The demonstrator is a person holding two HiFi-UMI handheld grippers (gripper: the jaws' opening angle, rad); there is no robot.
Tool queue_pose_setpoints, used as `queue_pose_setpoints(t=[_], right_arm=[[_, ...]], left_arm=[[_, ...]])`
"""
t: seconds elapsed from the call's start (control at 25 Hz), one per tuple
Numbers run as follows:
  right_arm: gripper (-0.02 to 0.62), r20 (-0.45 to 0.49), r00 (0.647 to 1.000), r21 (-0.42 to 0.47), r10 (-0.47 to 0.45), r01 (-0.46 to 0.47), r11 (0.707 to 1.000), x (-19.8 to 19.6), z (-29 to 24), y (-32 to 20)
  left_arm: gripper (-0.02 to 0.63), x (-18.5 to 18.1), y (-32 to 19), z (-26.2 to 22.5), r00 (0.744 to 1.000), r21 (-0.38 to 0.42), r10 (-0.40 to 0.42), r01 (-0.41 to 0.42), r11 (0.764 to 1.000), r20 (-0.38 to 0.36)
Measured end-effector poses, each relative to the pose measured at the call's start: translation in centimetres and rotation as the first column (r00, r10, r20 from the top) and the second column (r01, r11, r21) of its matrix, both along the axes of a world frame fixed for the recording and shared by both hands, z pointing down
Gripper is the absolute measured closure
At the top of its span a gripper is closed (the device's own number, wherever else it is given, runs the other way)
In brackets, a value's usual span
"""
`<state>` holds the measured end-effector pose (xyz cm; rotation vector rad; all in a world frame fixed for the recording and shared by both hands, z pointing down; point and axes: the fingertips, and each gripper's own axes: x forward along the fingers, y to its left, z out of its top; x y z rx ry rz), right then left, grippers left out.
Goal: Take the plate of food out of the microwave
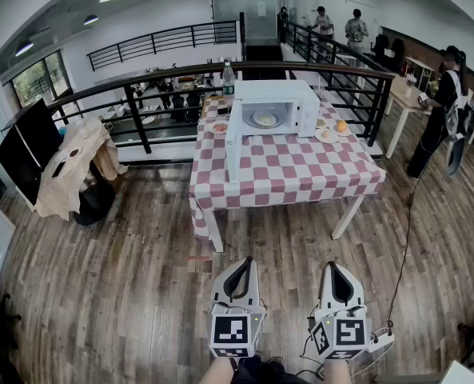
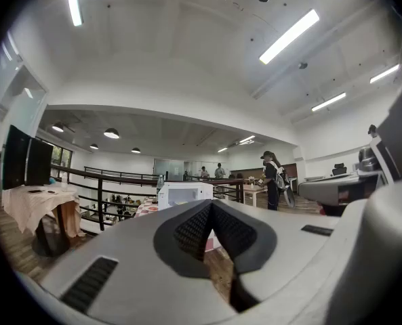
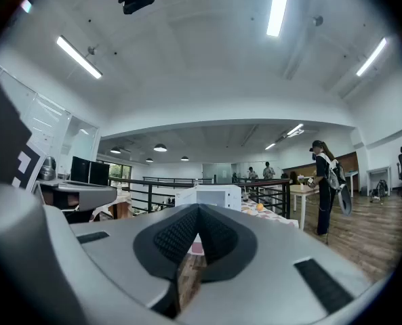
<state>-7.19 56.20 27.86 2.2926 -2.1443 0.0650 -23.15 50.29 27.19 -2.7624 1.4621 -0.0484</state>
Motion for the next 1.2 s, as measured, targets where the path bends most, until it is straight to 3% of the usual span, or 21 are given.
queue_pose_setpoints(t=[0.44, 1.2], right_arm=[[0.586, 0.007, 1.000, 0.001, -0.003, 0.003, 1.000, 0.9, 0.1, 0.1], [0.584, 0.051, 0.997, -0.019, -0.052, 0.053, 0.998, 5.8, 2.7, -0.2]], left_arm=[[0.572, 1.2, 0.1, -0.2, 1.000, 0.002, -0.003, 0.003, 1.000, 0.007], [0.572, 5.8, 0.3, 1.7, 0.998, -0.018, -0.050, 0.051, 0.999, 0.029]])
